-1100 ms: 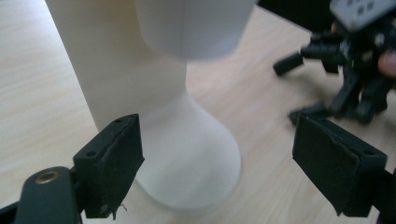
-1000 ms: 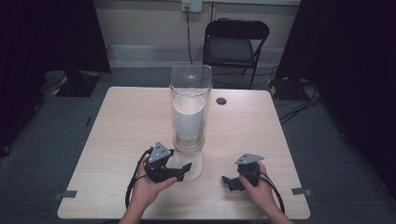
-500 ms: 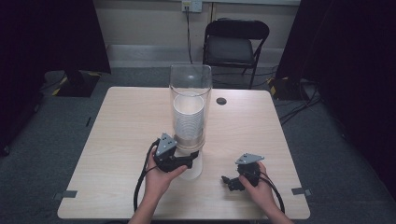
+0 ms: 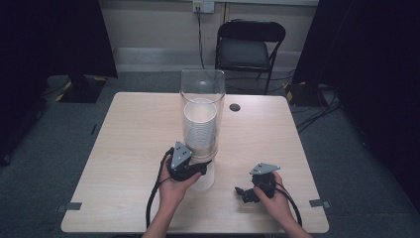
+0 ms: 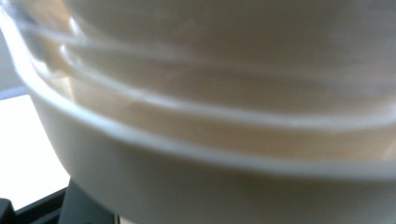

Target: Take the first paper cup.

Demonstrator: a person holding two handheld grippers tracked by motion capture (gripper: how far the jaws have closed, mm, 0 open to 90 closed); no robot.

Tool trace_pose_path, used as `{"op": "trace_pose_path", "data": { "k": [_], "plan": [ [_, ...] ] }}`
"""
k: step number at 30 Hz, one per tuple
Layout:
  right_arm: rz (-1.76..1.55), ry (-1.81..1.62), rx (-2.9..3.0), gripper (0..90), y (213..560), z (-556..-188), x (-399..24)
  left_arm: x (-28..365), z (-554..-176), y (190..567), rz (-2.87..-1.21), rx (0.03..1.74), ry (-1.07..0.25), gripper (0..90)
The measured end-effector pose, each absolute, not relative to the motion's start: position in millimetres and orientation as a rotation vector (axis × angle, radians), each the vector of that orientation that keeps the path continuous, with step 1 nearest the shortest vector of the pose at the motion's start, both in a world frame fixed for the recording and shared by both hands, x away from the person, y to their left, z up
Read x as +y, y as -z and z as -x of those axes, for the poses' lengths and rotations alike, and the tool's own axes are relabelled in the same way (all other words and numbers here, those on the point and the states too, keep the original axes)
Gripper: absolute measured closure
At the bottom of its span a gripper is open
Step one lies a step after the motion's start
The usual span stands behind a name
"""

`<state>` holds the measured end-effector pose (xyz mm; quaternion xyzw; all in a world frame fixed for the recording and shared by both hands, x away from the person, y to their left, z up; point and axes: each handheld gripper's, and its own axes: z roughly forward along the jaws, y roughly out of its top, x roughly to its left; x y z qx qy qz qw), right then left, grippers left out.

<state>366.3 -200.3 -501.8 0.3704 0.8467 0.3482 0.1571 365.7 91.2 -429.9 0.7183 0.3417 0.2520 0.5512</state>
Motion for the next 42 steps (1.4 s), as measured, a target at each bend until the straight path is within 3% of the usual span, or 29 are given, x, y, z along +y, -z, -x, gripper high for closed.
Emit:
{"op": "trace_pose_path", "data": {
  "k": [19, 21, 22, 27, 42],
  "plan": [
    [-1.057, -0.992, 2.422, 0.0, 501.9, -366.3, -200.5, 86.9, -362.9, 435.1, -1.729, 0.820, -0.654, 34.4],
    [-1.057, -0.991, 2.423, 0.0, 501.8, -366.4, -200.6, 87.8, -362.3, 459.2, -1.865, 0.913, -0.583, 37.0],
    [-1.056, -0.993, 2.424, 0.0, 501.8, -366.3, -200.6, 85.8, -354.4, 492.9, -2.022, 0.977, -0.477, 36.8],
    [-1.045, -0.999, 2.431, 0.0, 501.8, -366.8, -201.1, 86.2, -345.2, 488.6, -1.959, 0.896, -0.480, 36.0],
    [-1.048, -0.999, 2.433, 0.0, 501.7, -367.1, -200.4, 111.9, -330.1, 488.4, -2.081, 0.829, -0.436, 35.0]
  ]
}}
